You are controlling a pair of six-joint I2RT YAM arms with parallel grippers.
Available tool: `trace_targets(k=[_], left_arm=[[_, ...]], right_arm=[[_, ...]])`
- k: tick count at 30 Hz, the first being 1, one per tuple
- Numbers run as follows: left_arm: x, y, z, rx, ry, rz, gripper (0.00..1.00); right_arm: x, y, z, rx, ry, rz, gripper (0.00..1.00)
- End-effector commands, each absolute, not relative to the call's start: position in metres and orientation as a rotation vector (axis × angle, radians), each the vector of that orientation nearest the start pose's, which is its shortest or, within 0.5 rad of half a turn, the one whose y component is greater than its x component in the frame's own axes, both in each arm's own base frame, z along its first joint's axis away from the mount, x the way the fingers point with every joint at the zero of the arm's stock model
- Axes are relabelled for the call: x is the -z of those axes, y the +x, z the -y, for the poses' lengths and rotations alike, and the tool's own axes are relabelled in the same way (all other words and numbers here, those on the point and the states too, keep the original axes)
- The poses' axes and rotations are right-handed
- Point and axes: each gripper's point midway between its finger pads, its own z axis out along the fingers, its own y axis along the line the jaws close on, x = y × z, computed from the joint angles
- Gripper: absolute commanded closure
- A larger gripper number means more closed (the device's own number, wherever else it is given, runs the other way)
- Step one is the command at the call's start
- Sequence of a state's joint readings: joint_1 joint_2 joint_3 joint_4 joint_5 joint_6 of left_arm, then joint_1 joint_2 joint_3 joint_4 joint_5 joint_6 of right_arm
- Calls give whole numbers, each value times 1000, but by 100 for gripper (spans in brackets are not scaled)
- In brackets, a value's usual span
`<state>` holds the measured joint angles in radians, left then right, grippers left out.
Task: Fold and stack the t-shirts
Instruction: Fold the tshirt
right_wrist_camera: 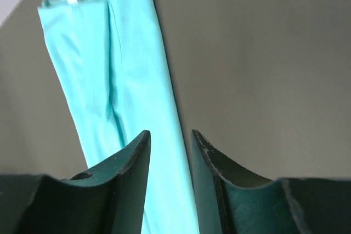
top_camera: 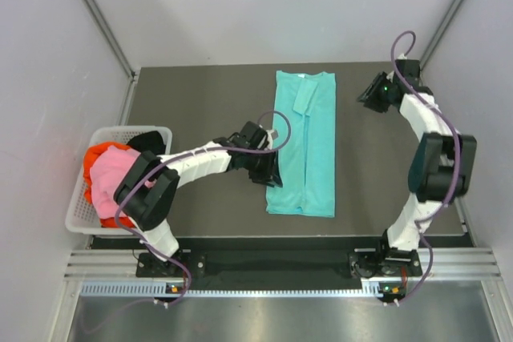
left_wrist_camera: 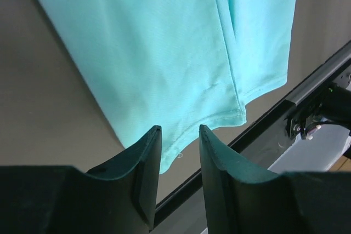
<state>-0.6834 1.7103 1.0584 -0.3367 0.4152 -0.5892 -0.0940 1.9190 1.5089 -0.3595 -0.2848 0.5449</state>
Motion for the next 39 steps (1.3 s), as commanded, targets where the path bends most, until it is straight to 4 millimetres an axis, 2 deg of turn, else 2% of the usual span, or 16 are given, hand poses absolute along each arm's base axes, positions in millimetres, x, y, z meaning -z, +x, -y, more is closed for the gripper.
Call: trace_targets(k=[1, 2, 4, 5, 6, 11, 13, 14, 18, 19, 22, 25, 30, 33, 39], left_arm=[[-67, 231, 326, 1001, 356, -2712, 62], [-55, 230, 320, 932, 336, -2741, 63], [-45, 220, 316, 880, 338, -2771, 64], [-36, 211, 313, 854, 343, -2796, 64], [-32, 210, 309, 817, 325, -2802, 65], [-18, 186, 293, 697, 325, -2836, 66], [-16, 183, 287, 659, 297, -2845, 66], [-13, 179, 283, 642, 294, -2856, 66], [-17, 176, 276, 589, 250, -2862, 68], [-25, 177, 277, 606, 246, -2843, 68], [-45, 174, 282, 660, 238, -2805, 65], [-56, 174, 284, 687, 220, -2785, 59], [-46, 177, 284, 657, 192, -2809, 56], [-33, 179, 284, 610, 175, -2840, 55], [-19, 179, 284, 584, 144, -2869, 56]], right_arm=[[-124, 434, -22, -364, 642, -2423, 65], [-116, 405, -29, -352, 643, -2463, 66], [-107, 379, -40, -368, 630, -2497, 66], [-100, 356, -41, -360, 637, -2518, 66], [-96, 344, -55, -372, 601, -2540, 66], [-91, 295, -91, -400, 460, -2586, 69], [-86, 284, -99, -411, 450, -2598, 71], [-87, 277, -110, -430, 408, -2605, 72], [-73, 256, -120, -425, 411, -2644, 71], [-64, 247, -120, -421, 417, -2666, 71], [-55, 229, -122, -429, 436, -2682, 68], [-51, 218, -124, -441, 437, -2690, 66], [-46, 208, -136, -512, 409, -2707, 64], [-40, 202, -139, -510, 406, -2722, 63], [-20, 181, -141, -493, 413, -2765, 63]])
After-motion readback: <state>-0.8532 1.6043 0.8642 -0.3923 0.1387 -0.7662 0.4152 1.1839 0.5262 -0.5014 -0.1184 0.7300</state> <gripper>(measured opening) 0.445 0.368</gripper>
